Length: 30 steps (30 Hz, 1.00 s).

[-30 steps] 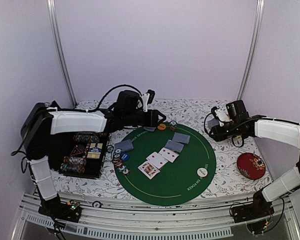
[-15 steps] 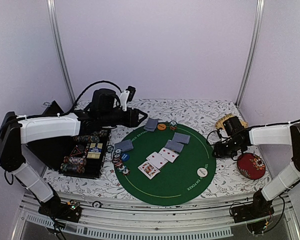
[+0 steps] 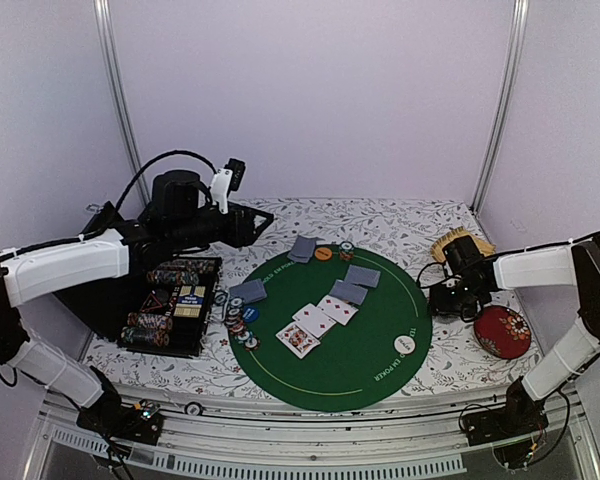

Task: Distribute texas hold em gaming equipment
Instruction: Place the face-down deck piles at the center of the board, then reset both arms

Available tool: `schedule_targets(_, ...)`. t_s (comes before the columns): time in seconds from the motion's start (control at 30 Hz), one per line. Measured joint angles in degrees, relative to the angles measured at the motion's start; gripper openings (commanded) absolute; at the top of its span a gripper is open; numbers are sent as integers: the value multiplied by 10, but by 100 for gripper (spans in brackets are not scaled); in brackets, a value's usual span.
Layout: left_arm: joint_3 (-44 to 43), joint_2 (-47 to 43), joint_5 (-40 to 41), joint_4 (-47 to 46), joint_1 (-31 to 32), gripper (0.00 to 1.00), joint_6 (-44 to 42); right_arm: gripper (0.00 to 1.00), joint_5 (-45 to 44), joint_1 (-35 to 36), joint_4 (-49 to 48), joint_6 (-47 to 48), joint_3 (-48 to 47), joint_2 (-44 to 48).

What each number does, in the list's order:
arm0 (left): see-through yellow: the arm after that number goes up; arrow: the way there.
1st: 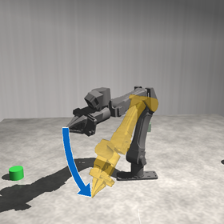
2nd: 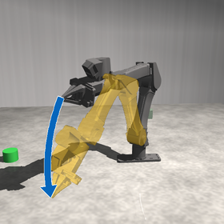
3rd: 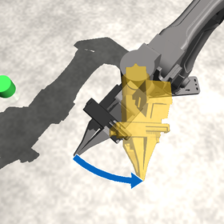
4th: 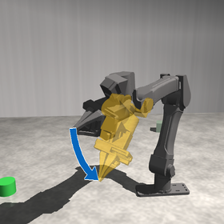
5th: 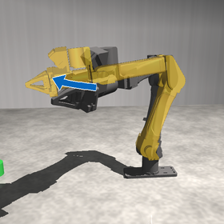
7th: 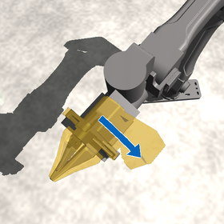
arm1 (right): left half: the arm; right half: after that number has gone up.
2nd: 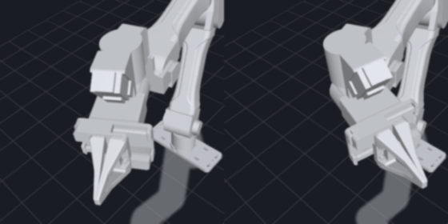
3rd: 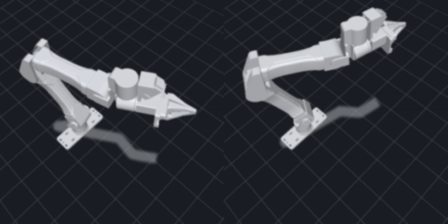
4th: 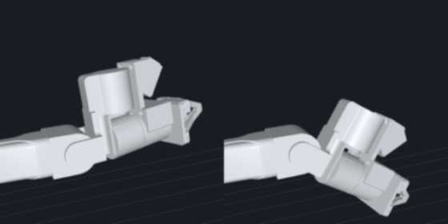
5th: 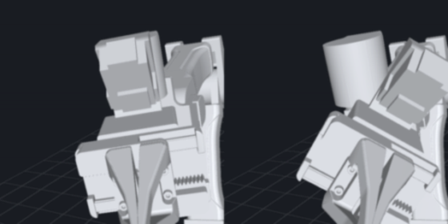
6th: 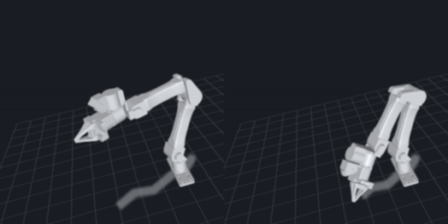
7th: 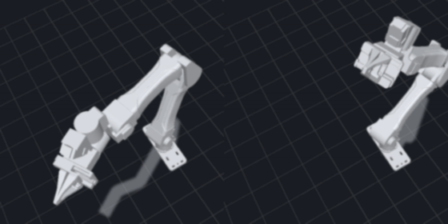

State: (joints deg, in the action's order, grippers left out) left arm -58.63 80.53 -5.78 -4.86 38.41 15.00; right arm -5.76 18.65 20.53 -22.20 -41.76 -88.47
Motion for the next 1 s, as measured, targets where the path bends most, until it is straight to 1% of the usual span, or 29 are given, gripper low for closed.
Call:
schedule_targets(0.13, 5, -8, 5, 1, -8, 58, -3, 86, -12, -1, -4, -2, -4, -6)
schedule_targets(0.2, 6, -11, 6, 1, -12, 59, -4, 100, -15, -1, -4, -3, -4, -7)
schedule_targets(0.4, 10, -27, 9, 1, -24, 61, -5, 99, -19, -2, 1, -7, -5, -4)
schedule_targets(0.57, 11, -39, 14, 5, -32, 63, -8, 99, -16, -3, 38, -9, -12, 14)
schedule_targets(0.73, 11, -41, 18, 16, -40, 64, -11, 99, -14, -3, 75, 2, -54, 55)
schedule_targets(0.8, 11, -41, 18, 20, -45, 68, -12, 99, -12, -3, 85, 14, -83, 77)
schedule_targets(0.9, 12, -41, 19, 27, -57, 82, -15, 99, 1, -3, 85, 39, -115, 115)
schedule_targets(1.0, 13, -42, 35, 34, -86, 90, -17, 99, 20, -3, 46, 81, -123, 176)
